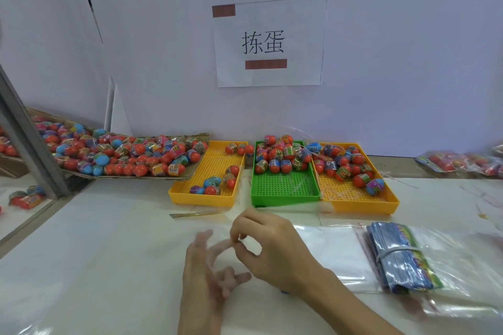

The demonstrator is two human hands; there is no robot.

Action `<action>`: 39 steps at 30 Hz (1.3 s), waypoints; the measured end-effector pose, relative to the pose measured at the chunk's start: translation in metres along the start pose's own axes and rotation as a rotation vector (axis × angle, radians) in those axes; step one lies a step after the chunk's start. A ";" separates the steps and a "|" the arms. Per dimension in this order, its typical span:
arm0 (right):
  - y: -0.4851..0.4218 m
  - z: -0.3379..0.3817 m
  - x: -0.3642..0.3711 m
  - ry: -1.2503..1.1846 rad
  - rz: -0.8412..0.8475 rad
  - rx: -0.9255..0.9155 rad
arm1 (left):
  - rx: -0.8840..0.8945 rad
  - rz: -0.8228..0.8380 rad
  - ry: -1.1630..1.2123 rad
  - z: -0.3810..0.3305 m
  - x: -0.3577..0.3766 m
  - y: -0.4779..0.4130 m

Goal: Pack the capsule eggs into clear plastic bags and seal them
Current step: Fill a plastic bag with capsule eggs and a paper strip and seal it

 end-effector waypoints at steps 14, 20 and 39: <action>0.005 0.014 0.001 -0.134 0.105 0.059 | -0.194 0.105 0.324 -0.002 -0.010 0.004; 0.007 0.014 -0.002 -0.217 0.205 0.107 | -0.159 0.021 0.369 -0.002 -0.015 0.008; -0.002 -0.076 -0.092 0.134 -0.618 0.674 | -0.082 0.106 0.402 -0.005 -0.022 0.016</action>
Point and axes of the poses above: each hand's wrist, its own y-axis away from the middle knuckle, its own x-axis out of the palm, z = x × y, the point moved 4 cm from there along -y, towards the middle knuckle, and after that the axes turned 7 degrees about x, right-handed, at the moved point
